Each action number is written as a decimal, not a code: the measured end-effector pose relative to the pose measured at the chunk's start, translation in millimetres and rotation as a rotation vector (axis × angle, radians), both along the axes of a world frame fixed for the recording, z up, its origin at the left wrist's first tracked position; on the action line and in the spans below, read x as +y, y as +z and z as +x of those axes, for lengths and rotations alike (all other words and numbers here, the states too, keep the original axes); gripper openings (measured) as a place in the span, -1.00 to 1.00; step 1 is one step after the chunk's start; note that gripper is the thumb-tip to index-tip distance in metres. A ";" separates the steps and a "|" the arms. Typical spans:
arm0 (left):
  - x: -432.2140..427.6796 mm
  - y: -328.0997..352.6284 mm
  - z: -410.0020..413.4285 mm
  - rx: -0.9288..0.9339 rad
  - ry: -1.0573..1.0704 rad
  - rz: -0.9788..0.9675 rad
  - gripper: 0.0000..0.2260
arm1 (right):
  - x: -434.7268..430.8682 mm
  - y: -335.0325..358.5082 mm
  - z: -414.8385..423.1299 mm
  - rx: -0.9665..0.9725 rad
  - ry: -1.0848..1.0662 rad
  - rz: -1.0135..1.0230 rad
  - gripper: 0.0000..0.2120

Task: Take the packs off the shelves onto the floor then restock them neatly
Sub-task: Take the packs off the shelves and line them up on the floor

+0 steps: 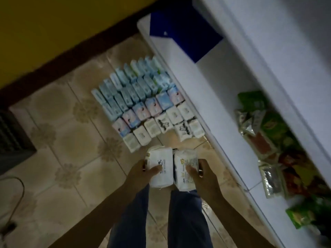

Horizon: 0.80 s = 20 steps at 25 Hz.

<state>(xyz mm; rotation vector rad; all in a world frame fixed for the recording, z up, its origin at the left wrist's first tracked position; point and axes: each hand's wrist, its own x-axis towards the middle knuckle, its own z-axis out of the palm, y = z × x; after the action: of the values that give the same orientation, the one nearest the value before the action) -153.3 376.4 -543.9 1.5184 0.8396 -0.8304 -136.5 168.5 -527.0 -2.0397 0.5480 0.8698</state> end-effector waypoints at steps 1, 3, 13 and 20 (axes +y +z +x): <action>-4.8 -39.4 -10.8 0.044 0.035 0.009 -0.90 | -2.2 -33.8 -2.2 0.028 0.046 -0.016 -0.83; -18.4 -107.9 -26.2 0.124 0.137 0.065 -0.71 | -6.4 -99.8 -1.0 0.059 0.137 -0.073 -0.81; -64.7 -377.5 5.6 0.205 0.344 0.151 -0.53 | -7.1 -371.4 93.9 -0.061 0.532 -0.227 -0.64; -63.1 -384.2 29.6 0.243 0.305 0.153 -0.48 | -4.5 -377.4 97.1 -0.007 0.683 -0.272 -0.68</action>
<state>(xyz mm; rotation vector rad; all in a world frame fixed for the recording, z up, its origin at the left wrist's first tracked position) -123.7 313.3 -928.1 1.3899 1.3041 -0.7438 -39.5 164.1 -904.4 -2.5279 -0.0655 1.2262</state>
